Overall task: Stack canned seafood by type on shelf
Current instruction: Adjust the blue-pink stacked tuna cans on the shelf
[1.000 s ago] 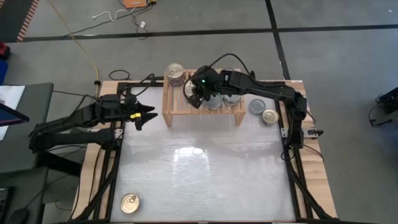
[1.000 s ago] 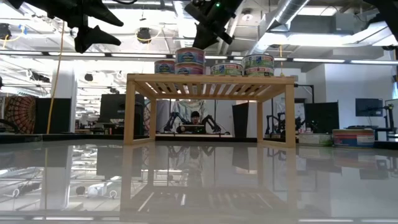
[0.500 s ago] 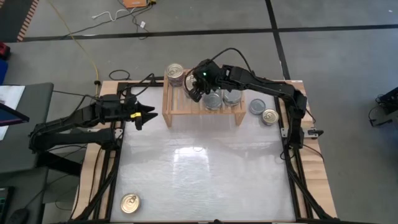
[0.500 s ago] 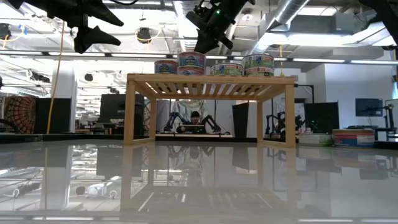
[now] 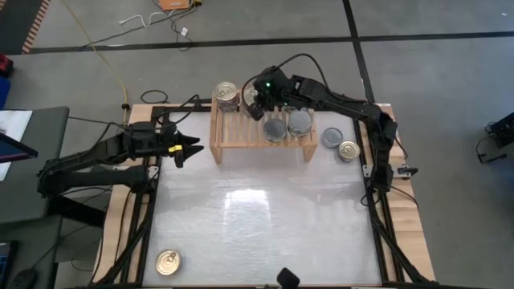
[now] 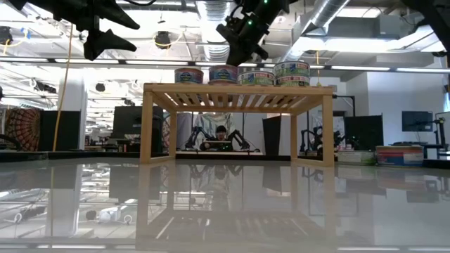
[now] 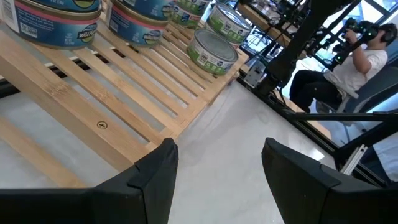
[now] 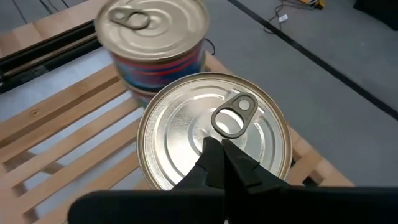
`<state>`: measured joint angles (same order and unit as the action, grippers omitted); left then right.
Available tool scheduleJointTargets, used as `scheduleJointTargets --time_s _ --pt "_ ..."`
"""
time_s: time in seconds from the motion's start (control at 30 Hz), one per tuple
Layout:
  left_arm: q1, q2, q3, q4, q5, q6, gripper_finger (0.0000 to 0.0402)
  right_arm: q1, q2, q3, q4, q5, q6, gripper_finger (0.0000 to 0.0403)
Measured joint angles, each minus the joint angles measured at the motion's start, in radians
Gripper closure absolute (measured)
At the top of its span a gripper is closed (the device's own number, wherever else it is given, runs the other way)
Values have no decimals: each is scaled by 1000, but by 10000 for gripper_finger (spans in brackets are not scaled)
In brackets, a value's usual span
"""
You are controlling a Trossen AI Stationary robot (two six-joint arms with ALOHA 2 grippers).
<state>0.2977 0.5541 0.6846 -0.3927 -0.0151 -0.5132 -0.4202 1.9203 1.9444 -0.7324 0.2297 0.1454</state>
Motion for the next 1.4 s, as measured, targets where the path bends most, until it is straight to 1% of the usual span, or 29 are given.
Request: scheduleJointTargets --time_s 0.1,0.4,0.6,0.77,1.03,1.23,1.4 --pt "0 0 0 1 0 -4 180 -11 1 -1 19 1 -23 389" --pt "0 0 0 1 0 -8 180 -35 2 -2 96 3 -26 389" --pt "0 0 0 2 0 -7 180 -28 2 -2 101 2 -25 389" --pt "0 0 0 2 -1 -7 180 -22 1 -1 52 -84 -10 389" --pt "0 0 0 2 -13 1 180 -28 1 -4 60 -90 -11 389" --pt "0 0 0 2 -20 29 180 -35 41 1 74 -96 -4 389" --pt "0 0 0 1 -27 30 180 -34 45 -1 111 -96 -6 389"
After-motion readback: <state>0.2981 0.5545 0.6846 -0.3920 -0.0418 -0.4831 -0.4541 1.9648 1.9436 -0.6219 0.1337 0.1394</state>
